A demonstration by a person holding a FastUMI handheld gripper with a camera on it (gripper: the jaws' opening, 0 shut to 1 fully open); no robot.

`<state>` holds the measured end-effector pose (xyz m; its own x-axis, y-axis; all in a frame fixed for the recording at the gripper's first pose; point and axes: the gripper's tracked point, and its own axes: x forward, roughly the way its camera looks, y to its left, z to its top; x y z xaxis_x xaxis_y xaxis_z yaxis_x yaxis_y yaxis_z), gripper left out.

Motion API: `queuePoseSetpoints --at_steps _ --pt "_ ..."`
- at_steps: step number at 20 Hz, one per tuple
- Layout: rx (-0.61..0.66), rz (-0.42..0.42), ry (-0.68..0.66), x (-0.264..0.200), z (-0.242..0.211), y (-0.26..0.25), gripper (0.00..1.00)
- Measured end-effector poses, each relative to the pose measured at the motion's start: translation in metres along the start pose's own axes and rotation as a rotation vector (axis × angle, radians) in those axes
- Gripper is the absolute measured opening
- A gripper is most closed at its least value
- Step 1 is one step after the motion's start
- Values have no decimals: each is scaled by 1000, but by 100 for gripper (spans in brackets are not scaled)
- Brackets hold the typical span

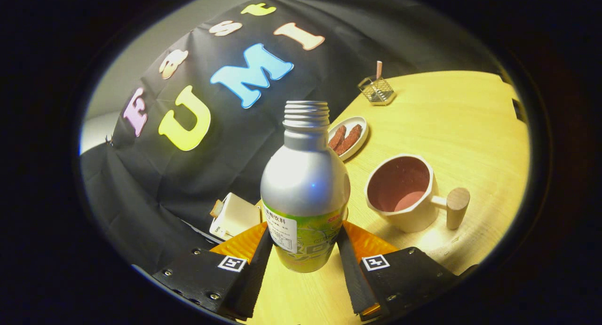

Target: Take the bottle from table, then pour the juice into the cup, finally place the bottle on the coaster

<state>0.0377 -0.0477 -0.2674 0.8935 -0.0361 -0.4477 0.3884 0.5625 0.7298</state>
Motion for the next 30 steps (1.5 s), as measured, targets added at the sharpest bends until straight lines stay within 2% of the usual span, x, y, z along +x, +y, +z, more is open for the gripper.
queuePoseSetpoints --at_steps 16,20,30 --pt "396 66 123 3 -22 4 74" --pt "437 69 167 3 -29 5 74" --pt "533 66 175 5 -23 1 74"
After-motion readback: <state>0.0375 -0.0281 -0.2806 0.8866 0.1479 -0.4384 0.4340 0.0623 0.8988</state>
